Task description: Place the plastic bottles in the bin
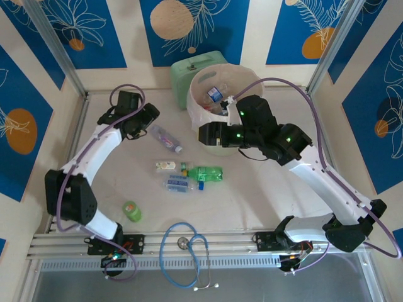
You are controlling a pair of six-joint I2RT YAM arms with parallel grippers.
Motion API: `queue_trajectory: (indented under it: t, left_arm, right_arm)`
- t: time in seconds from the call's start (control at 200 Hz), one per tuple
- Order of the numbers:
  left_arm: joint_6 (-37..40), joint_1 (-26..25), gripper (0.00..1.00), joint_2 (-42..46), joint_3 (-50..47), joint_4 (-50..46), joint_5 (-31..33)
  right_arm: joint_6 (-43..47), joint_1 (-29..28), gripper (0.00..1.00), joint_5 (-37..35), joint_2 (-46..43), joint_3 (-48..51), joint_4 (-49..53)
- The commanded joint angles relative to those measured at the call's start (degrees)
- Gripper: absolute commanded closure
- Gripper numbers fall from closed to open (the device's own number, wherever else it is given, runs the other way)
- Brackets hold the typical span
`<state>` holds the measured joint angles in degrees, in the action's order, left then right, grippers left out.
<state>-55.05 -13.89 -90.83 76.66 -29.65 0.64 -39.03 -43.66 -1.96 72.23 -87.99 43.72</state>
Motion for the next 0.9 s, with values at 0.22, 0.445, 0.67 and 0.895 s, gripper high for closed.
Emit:
queue_trajectory:
  t: [0.22,0.445,0.67,0.895]
  left_arm:
    - [2.97,-1.21,0.14,-19.08,12.50,-7.25,3.28]
    - [3.72,-2.63,0.11,-28.21,18.84,-10.08,5.43]
    - [3.78,-4.33,0.13,-33.54,23.69,-11.09,5.11]
    - [4.14,-4.48,0.29,-34.95,23.98,-13.72,5.60]
  right_arm:
    - [-1.07,-1.16,0.30,-2.59,-1.17,-0.13,0.92]
    - [-1.32,-1.25,0.30,-3.97,-1.30,-0.67,1.35]
    - [-1.14,-1.57,0.30,-5.03,-1.85,-0.86,2.58]
    - [-1.05,-1.60,0.31,-6.22,-2.55,-0.52,2.71]
